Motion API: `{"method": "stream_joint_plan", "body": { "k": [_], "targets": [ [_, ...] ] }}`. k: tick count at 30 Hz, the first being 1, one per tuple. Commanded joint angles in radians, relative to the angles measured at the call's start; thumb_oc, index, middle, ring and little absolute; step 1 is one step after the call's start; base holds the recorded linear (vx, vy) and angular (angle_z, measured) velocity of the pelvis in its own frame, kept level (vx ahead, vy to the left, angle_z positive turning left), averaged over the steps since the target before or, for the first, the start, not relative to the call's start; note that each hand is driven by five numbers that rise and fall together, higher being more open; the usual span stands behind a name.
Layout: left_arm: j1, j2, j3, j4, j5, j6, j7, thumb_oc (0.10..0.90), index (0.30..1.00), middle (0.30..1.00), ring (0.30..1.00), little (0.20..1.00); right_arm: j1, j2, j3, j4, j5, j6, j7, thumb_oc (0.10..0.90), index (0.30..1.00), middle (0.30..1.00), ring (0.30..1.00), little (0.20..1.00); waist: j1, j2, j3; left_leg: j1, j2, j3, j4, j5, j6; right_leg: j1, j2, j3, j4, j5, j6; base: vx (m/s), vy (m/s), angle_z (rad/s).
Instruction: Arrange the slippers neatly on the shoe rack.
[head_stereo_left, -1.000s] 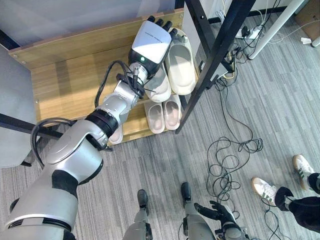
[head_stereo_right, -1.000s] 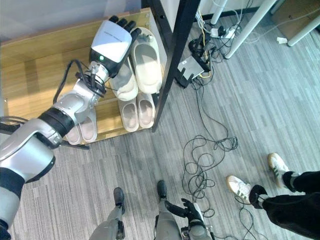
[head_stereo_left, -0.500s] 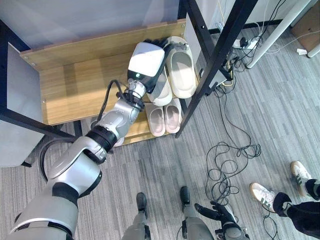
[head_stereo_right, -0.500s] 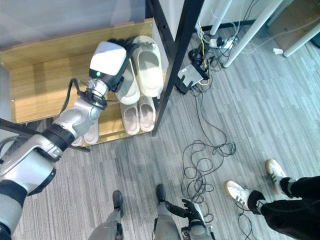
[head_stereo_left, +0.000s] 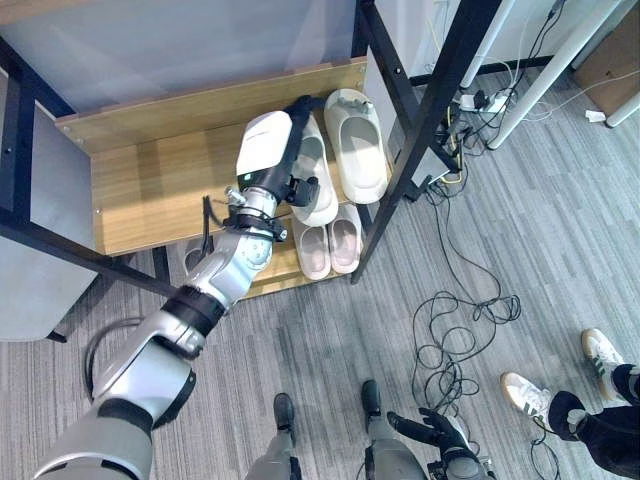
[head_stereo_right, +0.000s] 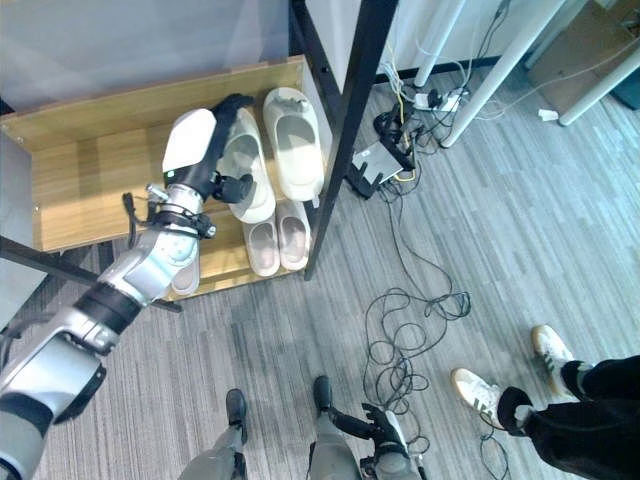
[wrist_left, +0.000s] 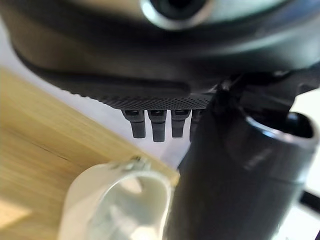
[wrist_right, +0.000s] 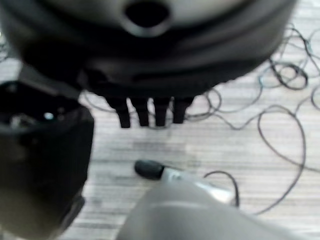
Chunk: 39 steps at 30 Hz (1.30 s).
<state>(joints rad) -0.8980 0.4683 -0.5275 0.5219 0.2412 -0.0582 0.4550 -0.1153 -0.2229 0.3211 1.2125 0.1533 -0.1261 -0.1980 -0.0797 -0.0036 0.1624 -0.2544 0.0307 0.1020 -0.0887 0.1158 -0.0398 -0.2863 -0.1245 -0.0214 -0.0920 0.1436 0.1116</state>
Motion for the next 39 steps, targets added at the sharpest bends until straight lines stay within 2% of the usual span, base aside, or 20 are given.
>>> {"method": "stream_joint_plan", "body": {
  "k": [1, 9, 14, 26, 39],
  "targets": [
    [-0.032, 0.02, 0.138, -0.061, -0.054, -0.107, 0.076, 0.8, 0.9, 0.9, 0.9, 0.9, 0.058, -0.016, -0.008, 0.019, -0.02, -0.001, -0.01, 0.8, 0.9, 0.9, 0.9, 0.9, 0.027, 0.013, -0.081, -0.015, -0.068, -0.044, 0.001, -0.051, 0.018, -0.038, 0.012, 0.016, 0.059, -0.068, 0.044, 0.05, -0.016, 0.01],
    [0.094, 0.069, 0.206, -0.101, -0.074, -0.111, 0.054, 0.8, 0.9, 0.9, 0.9, 0.9, 0.071, -0.006, -0.024, 0.023, -0.012, 0.008, 0.001, 0.8, 0.9, 0.9, 0.9, 0.9, 0.043, 0.018, -0.097, 0.017, -0.067, -0.049, 0.002, -0.057, 0.016, 0.006, 0.015, 0.001, 0.042, -0.073, 0.042, 0.03, -0.018, 0.03],
    [0.129, 0.063, 0.183, -0.066, -0.084, -0.109, 0.005, 0.8, 0.9, 0.9, 0.9, 0.9, 0.067, -0.005, -0.02, 0.028, -0.017, 0.014, 0.0, 0.8, 0.9, 0.9, 0.9, 0.9, 0.045, 0.023, -0.103, 0.017, -0.067, -0.051, 0.001, -0.056, 0.016, 0.01, 0.014, -0.001, 0.038, -0.072, 0.041, 0.0, -0.002, 0.01],
    [0.219, -0.037, 0.16, -0.047, -0.116, -0.117, -0.047, 0.8, 0.9, 0.9, 0.9, 0.9, 0.069, 0.003, -0.024, 0.029, -0.02, 0.013, -0.01, 0.8, 0.9, 0.9, 0.9, 0.9, 0.035, 0.022, -0.109, -0.016, -0.063, -0.047, 0.001, -0.051, 0.018, -0.032, 0.016, 0.011, 0.04, -0.063, 0.038, 0.0, 0.0, 0.0],
    [0.187, -0.107, 0.108, 0.093, -0.111, -0.1, -0.027, 0.8, 0.9, 0.9, 0.9, 0.9, 0.055, -0.011, -0.019, 0.031, -0.005, 0.01, -0.019, 0.8, 0.9, 0.9, 0.9, 0.9, 0.021, 0.014, -0.109, -0.04, -0.057, -0.044, 0.001, -0.047, 0.017, -0.061, 0.017, 0.015, 0.034, -0.053, 0.037, 0.0, -0.001, 0.0]
  ]
}}
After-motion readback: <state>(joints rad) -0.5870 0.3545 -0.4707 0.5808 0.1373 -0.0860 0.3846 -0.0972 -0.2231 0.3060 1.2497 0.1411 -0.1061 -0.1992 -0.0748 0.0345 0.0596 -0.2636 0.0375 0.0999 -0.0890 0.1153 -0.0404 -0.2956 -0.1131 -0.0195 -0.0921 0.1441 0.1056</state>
